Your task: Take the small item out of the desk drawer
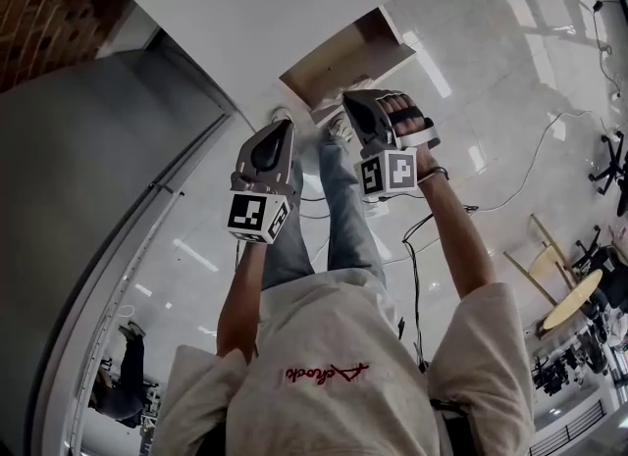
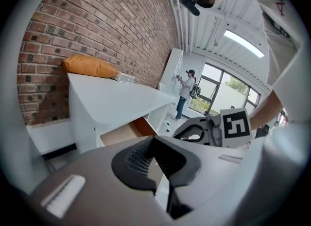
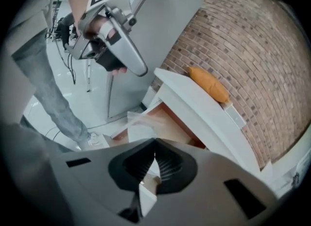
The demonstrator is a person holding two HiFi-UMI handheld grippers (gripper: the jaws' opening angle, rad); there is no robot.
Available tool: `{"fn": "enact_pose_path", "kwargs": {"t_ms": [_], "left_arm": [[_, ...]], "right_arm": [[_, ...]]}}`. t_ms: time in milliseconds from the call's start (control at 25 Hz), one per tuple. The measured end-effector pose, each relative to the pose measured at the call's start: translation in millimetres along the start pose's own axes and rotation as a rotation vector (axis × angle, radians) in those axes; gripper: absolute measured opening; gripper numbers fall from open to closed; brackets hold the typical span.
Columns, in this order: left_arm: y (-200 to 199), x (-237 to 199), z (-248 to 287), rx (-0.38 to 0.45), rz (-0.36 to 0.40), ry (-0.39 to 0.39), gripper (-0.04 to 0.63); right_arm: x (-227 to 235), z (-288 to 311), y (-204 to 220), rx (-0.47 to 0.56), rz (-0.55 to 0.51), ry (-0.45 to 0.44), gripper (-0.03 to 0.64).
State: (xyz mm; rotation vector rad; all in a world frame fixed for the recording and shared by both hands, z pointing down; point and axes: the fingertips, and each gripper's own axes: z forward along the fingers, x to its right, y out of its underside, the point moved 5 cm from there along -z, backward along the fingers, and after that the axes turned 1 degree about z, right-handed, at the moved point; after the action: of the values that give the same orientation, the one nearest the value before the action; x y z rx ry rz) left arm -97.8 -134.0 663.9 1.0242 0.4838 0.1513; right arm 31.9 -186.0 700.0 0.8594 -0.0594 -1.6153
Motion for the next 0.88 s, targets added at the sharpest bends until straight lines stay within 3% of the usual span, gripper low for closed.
{"fn": "enact_pose_path", "kwargs": {"t_ms": [80, 320, 560, 720, 880], "left_arm": [[-7.8, 2.2, -0.9, 0.005, 0.012, 0.003, 0.008], [-41.0, 11.6, -2.0, 0.039, 0.044, 0.011, 0.008], [-68.7, 26.7, -3.1, 0.072, 0.056, 0.03, 0.008], [-91.0, 39.3, -2.8, 0.096, 0.068, 0.041, 0.008], [-119.1, 51.6, -1.0, 0.129, 0.1, 0.045, 0.008]], "right_arm": [[7.9, -13.4, -6.3, 0.021, 0.089, 0.048, 0.012], [47.4, -59.5, -16.6, 0.118, 0.517, 0.203, 0.012], [74.0, -96.2, -15.7, 0.219, 0.851, 0.321, 0.012], [91.8, -121.4, -16.8, 0.265, 0.99, 0.399, 0.011], [106.1, -144.3, -18.7, 0.294, 1.026, 0.432, 0.011]]}}
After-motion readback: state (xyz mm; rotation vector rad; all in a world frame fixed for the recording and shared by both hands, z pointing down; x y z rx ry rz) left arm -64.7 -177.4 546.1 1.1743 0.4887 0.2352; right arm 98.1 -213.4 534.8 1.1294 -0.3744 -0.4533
